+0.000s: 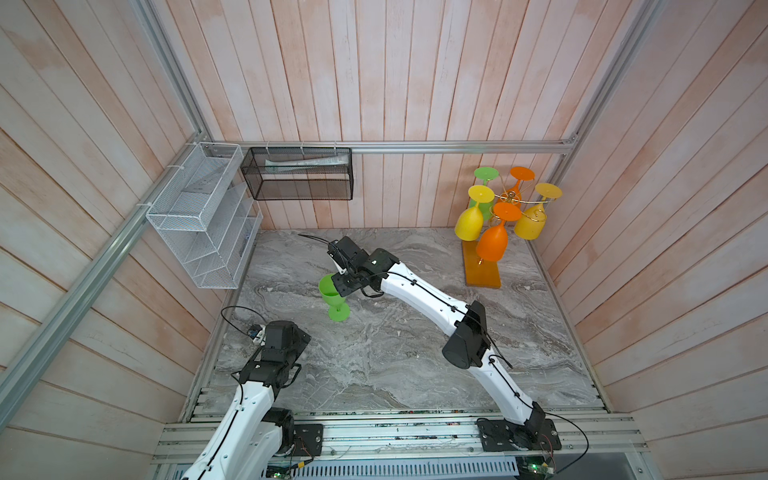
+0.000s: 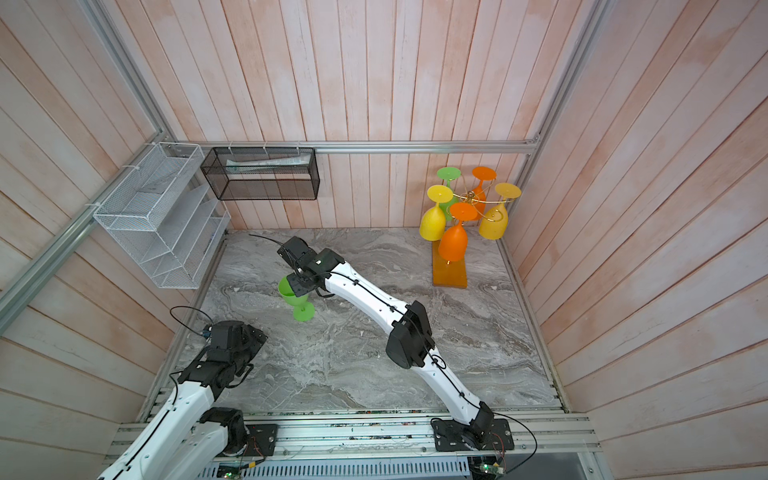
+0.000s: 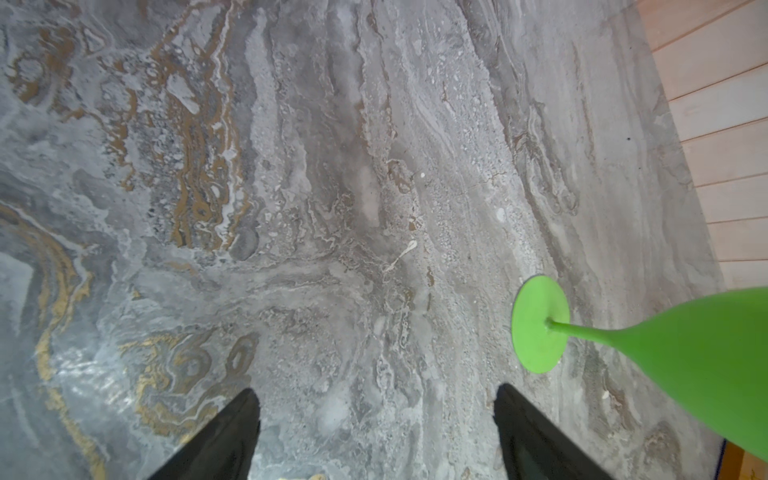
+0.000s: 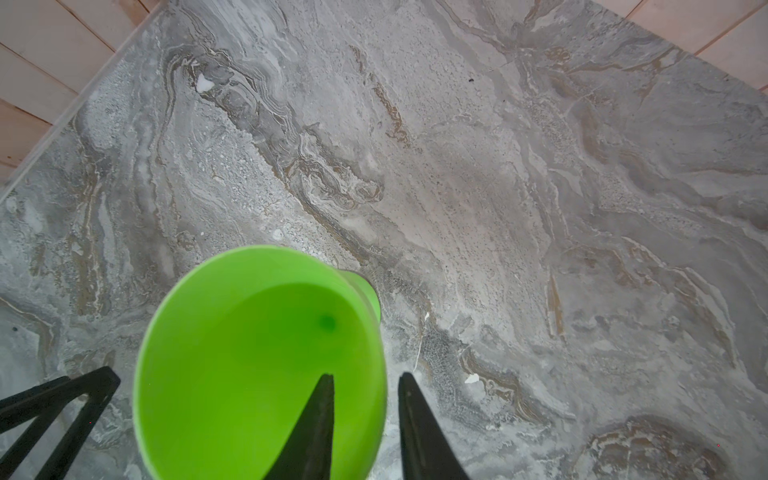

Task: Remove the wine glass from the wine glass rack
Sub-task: 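Lower the green glass upright onto the table and open the right gripper, then move the right gripper to the orange glass while the left arm draws back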

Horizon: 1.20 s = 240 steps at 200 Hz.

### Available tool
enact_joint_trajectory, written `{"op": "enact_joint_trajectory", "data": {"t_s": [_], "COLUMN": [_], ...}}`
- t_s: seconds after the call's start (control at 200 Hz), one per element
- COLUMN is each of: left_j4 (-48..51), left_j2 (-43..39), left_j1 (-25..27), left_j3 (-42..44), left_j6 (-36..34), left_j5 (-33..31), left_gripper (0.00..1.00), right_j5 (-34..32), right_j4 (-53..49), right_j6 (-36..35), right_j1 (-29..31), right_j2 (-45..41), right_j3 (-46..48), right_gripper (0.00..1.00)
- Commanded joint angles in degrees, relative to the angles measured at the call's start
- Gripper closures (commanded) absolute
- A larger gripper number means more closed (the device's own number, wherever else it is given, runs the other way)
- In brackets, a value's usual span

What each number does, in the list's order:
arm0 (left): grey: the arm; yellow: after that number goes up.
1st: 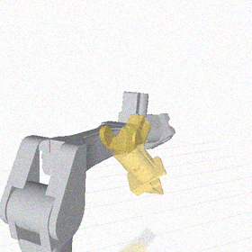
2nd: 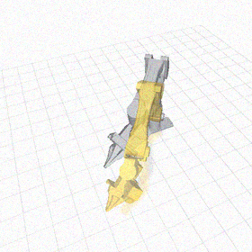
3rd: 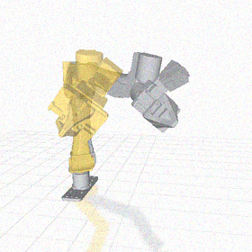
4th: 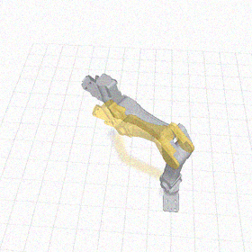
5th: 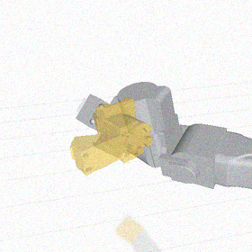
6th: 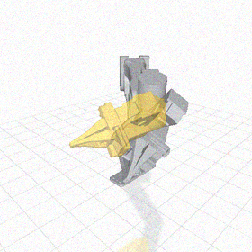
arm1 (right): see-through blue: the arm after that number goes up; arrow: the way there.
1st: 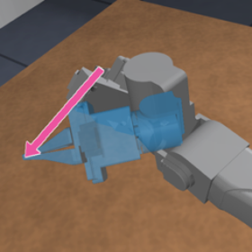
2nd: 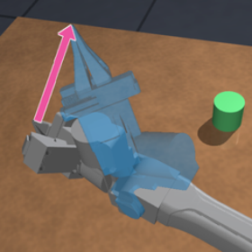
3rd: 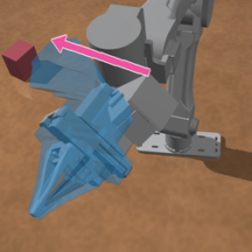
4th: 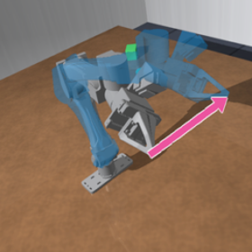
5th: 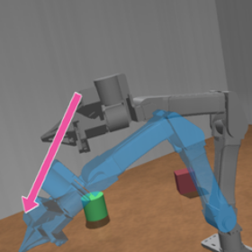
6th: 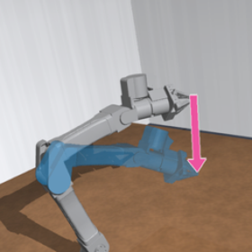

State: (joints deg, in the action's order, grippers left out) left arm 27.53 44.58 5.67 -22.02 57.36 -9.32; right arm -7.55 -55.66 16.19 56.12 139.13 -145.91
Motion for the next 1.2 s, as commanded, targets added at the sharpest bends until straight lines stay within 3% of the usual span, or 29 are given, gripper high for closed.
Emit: {"op": "enact_joint_trajectory", "data": {"t_s": [0.0, 0.34, 0.54, 0.7, 0.93, 1.025, 1.195], "left_j4": [0.9, 2.9, 2.7, -0.6, -9.4, -11.0, -16.2], "left_j2": [0.2, 0.1, -0.1, -0.5, 0.6, 5.4, 14.0], "left_j1": [-0.4, -0.6, -0.6, -0.6, -0.3, 2.8, 15.0], "left_j3": [-2.5, -9.1, -14.4, -18.9, -26.1, -31.6, -39.4], "left_j6": [-2.1, -8.5, -14.1, -22.2, -33.4, -37.4, -46.2], "left_j5": [-1.3, -5.4, -6.0, -1.5, 9.0, 11.2, 11.6], "left_gripper": [0.10, 0.00, 0.00, 0.00, 0.00, 0.00, 0.00], "right_j5": [0.3, -2.7, -6.9, -11.5, -19.0, -21.7, -23.1], "right_j4": [0.6, 5.2, 8.9, 14.1, 21.7, 19.6, 16.4], "right_j6": [-0.5, -1.8, -4.3, -6.4, -7.6, -6.8, -3.7], "right_j1": [0.4, 0.2, 0.1, 0.1, -0.4, -1.8, -7.9], "right_j2": [0.8, -3.7, -10.1, -19.2, -35.7, -40.4, -50.3], "right_j3": [-2.9, -3.6, -2.2, 6.5, 23.4, 25.4, 31.1], "right_gripper": [0.67, 0.53, 0.41, 0.33, 0.30, 0.30, 0.31]}}
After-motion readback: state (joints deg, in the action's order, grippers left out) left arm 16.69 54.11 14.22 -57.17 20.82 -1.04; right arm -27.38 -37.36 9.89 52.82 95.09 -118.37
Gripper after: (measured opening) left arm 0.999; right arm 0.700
